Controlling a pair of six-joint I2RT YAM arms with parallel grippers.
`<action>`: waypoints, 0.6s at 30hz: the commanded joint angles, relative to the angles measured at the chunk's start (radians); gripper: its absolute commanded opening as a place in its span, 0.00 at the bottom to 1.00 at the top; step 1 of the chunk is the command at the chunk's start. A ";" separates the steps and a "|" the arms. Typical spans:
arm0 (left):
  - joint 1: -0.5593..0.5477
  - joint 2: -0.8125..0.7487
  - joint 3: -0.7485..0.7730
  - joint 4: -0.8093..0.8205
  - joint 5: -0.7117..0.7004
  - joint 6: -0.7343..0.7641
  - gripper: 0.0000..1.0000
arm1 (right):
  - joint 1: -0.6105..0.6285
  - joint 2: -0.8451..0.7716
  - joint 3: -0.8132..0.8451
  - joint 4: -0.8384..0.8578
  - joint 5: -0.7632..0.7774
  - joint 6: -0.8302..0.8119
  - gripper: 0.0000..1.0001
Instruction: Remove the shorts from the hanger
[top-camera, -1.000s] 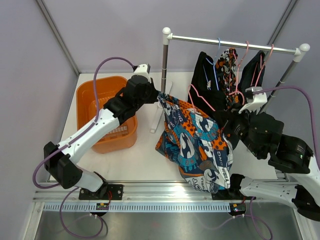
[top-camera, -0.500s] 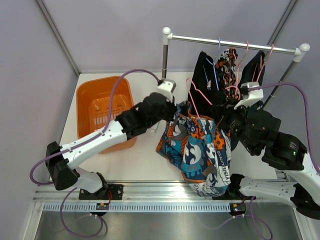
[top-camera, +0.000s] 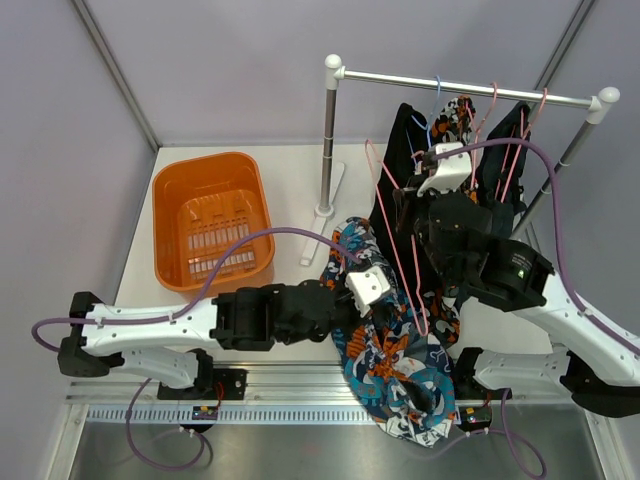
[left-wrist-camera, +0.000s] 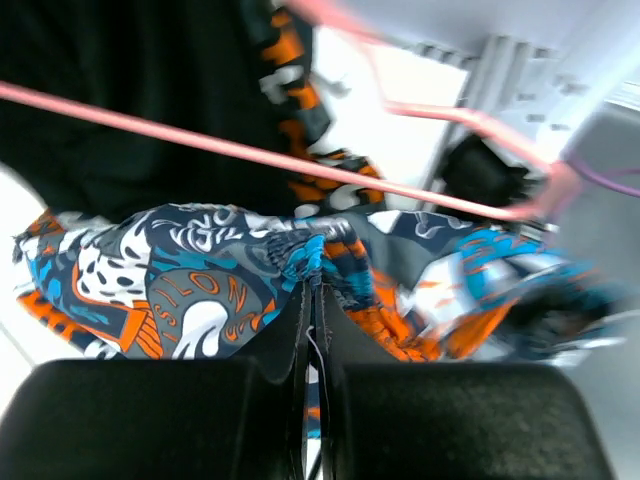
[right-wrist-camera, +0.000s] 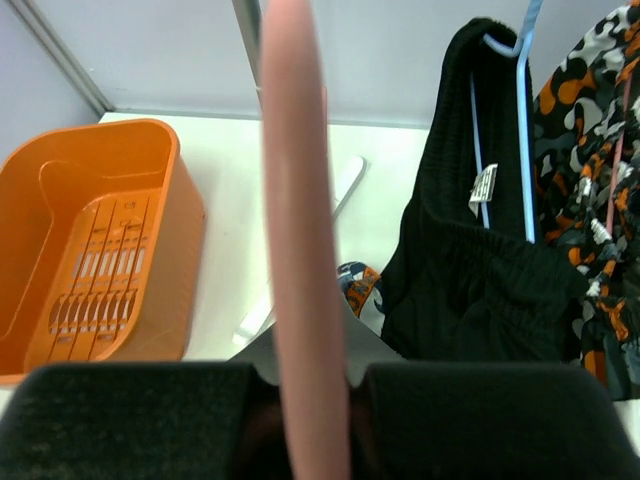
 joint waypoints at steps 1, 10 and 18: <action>-0.008 -0.062 0.052 0.049 -0.094 0.065 0.00 | -0.002 0.005 0.102 0.052 0.083 -0.035 0.00; 0.120 -0.088 0.385 -0.153 -0.559 0.071 0.00 | -0.003 -0.045 0.191 -0.047 0.144 -0.042 0.00; 0.343 -0.001 0.866 0.105 -0.584 0.439 0.00 | -0.003 -0.081 0.214 -0.139 0.164 -0.022 0.00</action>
